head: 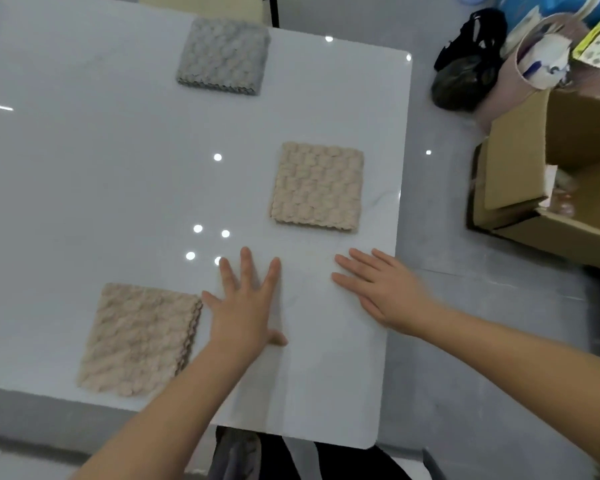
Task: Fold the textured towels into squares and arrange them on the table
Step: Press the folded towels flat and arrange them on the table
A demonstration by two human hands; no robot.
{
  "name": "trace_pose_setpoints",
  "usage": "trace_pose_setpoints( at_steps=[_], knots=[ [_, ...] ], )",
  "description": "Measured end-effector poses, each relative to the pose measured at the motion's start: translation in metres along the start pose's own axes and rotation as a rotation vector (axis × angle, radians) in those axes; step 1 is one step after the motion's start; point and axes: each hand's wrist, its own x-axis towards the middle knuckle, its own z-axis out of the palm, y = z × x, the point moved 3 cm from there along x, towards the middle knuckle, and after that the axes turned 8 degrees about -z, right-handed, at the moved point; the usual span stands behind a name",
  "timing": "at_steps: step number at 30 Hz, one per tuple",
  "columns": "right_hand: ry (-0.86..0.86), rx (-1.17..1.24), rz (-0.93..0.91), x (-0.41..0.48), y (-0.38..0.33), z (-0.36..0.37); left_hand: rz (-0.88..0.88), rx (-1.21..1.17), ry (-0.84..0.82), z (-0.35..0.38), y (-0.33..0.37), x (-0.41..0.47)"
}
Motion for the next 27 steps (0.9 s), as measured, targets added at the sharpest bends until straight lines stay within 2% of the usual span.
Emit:
trace_pose_setpoints(
  at_steps=[8,12,15,18,27],
  knots=[
    [0.055,0.031,-0.085,-0.002,0.011,-0.002,-0.027,-0.01,-0.014,-0.003,0.005,-0.001],
    [0.073,0.105,-0.176,-0.008,0.027,-0.004,-0.054,-0.094,-0.024,-0.009,0.016,-0.003],
    [0.079,0.107,-0.183,-0.011,0.047,-0.011,-0.09,-0.239,0.04,-0.015,0.041,-0.004],
    [0.1,0.131,-0.203,-0.014,0.071,-0.018,-0.135,-0.26,0.134,-0.02,0.074,-0.002],
    [0.027,0.127,-0.345,-0.022,0.126,-0.038,-0.387,-0.546,0.22,-0.025,0.137,-0.002]
  ],
)
